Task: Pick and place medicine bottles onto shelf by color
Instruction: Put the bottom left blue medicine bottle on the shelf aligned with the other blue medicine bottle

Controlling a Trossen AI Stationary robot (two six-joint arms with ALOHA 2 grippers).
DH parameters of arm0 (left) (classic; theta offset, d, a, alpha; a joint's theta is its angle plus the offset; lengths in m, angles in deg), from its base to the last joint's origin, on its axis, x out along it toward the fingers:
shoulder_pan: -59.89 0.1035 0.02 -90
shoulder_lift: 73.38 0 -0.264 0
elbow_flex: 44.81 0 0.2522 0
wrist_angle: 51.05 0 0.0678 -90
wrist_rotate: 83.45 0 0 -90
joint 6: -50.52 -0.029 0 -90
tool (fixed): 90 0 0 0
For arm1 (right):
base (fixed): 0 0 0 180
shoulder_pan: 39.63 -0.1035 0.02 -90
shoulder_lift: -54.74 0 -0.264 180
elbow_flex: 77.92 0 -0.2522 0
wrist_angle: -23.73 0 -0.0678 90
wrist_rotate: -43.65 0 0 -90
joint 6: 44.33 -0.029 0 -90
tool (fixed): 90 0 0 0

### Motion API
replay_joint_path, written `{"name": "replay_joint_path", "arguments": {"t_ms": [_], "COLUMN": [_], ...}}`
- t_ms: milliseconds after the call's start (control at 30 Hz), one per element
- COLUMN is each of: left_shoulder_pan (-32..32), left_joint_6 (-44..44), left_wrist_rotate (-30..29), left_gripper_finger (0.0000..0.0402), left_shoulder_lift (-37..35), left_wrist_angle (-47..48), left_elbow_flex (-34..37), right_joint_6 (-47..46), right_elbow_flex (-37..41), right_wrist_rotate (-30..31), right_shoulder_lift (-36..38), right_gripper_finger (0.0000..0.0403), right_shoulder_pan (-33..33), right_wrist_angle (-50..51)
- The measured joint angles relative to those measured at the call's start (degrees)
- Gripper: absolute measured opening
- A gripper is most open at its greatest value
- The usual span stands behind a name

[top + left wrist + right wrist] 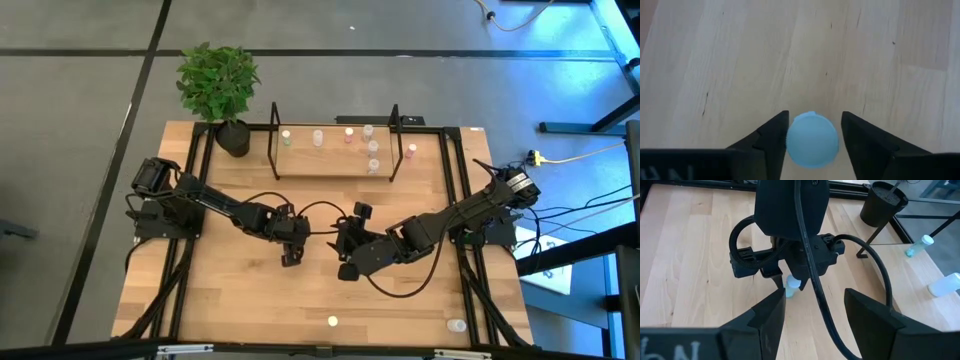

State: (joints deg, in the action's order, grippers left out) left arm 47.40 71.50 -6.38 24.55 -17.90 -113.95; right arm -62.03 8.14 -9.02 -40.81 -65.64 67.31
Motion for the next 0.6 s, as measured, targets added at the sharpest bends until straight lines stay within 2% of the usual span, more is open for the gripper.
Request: {"name": "replay_joint_path", "arguments": {"t_ms": [333, 600], "left_shoulder_pan": [0.0, 0.0], "left_joint_6": [0.97, 0.9], "left_wrist_rotate": [-1.11, -1.13], "left_gripper_finger": [0.0253, 0.0263], "left_shoulder_lift": [0.0, -0.52], "left_wrist_angle": [-0.19, -1.18], "left_elbow_flex": [0.0, 0.04], "right_joint_6": [0.01, 0.0], "right_elbow_flex": [0.0, 0.0], "right_wrist_rotate": [0.01, 0.01], "right_shoulder_lift": [0.0, 0.0], "right_gripper_finger": [0.0205, 0.0205], "right_shoulder_pan": [0.01, 0.0], "right_wrist_angle": [-0.01, 0.0]}}
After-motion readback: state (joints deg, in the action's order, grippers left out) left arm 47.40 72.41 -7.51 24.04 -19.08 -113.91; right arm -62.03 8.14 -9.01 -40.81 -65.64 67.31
